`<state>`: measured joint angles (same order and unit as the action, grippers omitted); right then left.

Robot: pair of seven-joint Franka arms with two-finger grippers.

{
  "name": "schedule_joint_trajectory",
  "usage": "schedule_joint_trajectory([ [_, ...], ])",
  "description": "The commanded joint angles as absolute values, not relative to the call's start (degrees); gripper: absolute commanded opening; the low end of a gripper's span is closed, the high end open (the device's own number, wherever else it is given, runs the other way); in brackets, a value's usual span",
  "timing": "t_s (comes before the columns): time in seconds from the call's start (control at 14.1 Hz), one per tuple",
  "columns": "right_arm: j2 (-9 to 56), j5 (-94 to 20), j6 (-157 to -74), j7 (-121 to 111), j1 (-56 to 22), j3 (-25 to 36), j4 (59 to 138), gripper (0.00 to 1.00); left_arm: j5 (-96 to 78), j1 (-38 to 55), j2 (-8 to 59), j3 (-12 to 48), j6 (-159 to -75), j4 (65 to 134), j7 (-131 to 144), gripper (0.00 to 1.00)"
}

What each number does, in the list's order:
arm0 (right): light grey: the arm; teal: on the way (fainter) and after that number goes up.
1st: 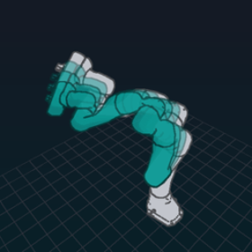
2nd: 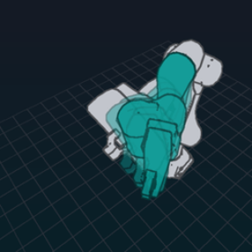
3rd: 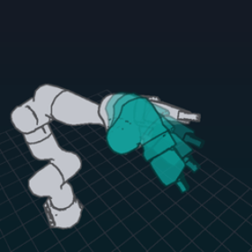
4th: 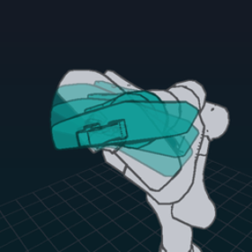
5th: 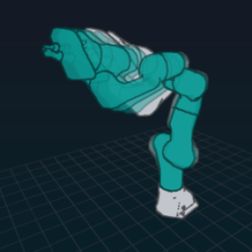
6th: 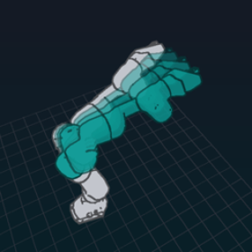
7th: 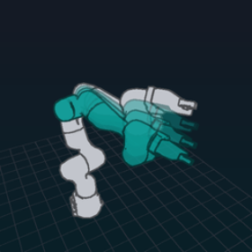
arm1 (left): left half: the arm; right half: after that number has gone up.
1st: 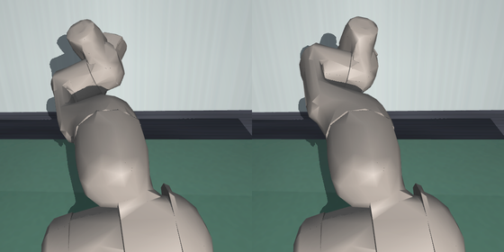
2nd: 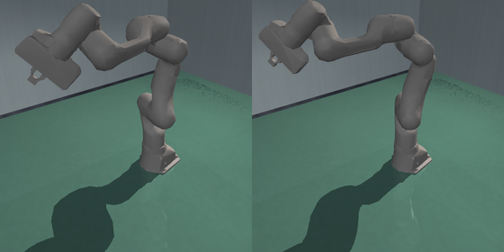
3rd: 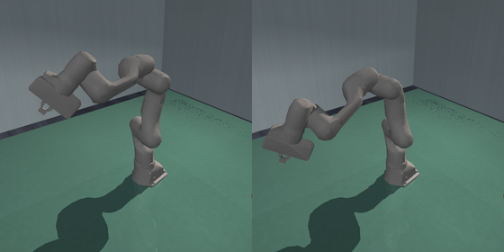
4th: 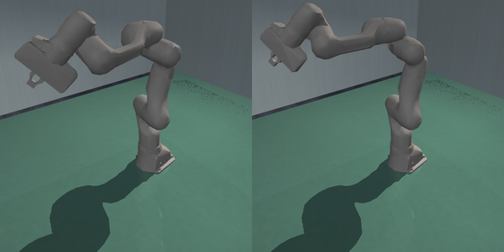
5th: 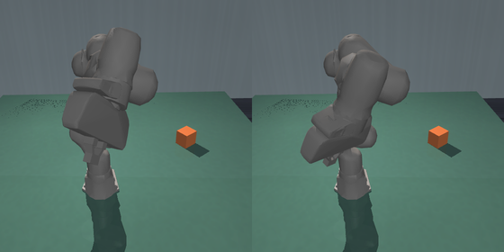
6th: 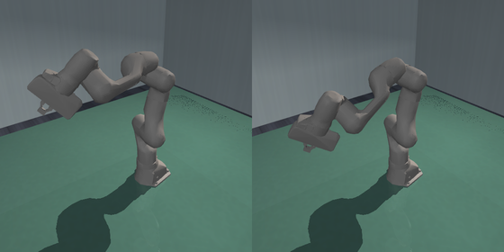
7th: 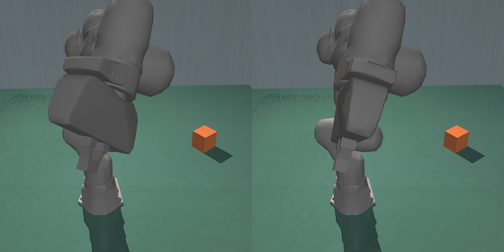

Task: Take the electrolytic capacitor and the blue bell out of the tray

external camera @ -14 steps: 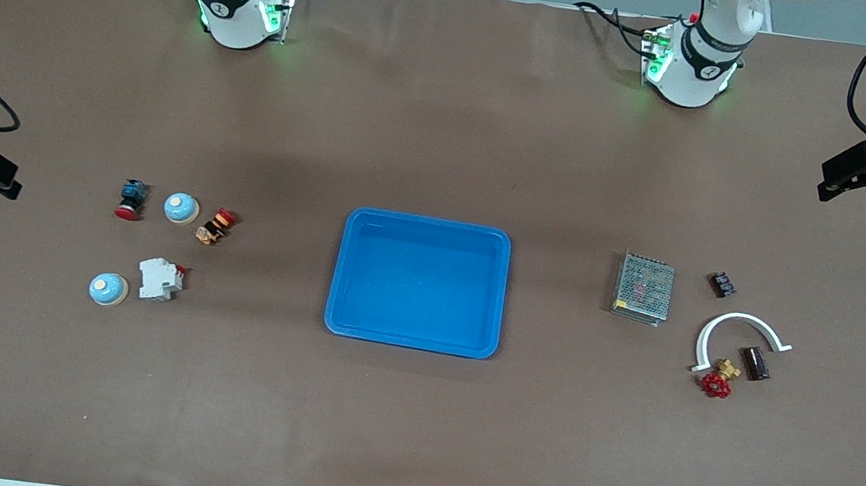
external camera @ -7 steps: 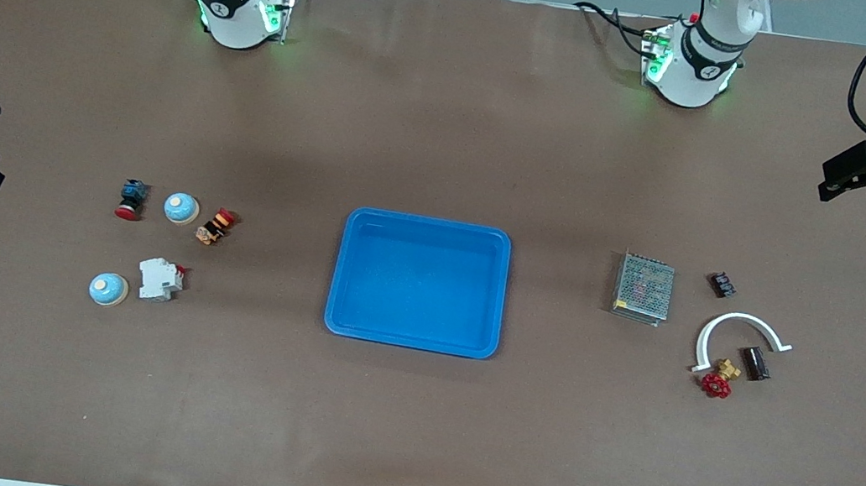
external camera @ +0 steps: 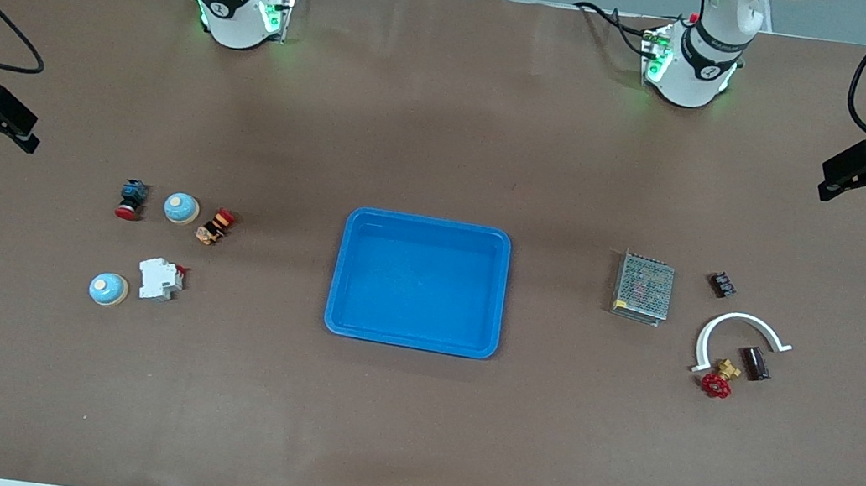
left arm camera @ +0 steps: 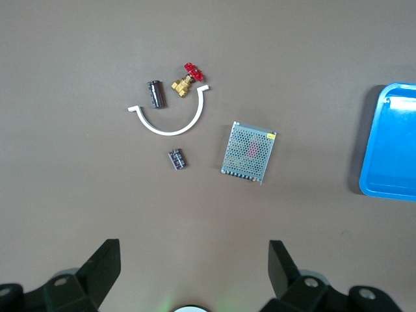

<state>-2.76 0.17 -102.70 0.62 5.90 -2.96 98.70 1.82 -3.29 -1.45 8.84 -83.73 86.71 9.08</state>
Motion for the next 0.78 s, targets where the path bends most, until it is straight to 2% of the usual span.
schedule_joint_trajectory([
  [0.0, -3.78, -0.88, -103.45, 1.49, 6.50, -3.87, 99.76, 1.00, 0.62, -3.69, -1.76, 9.05, -82.97, 86.22, 7.65, 1.00],
  [0.28, -1.24, -0.88, -104.06, 1.49, 6.33, -3.87, 96.16, 1.00, 0.62, -3.69, -1.76, 9.05, -82.97, 86.31, 7.65, 1.00],
  [0.71, 0.26, -1.14, -104.33, 1.58, 6.24, -3.78, 95.45, 1.00, 0.62, -3.69, -1.67, 9.05, -82.97, 86.40, 7.65, 1.00],
])
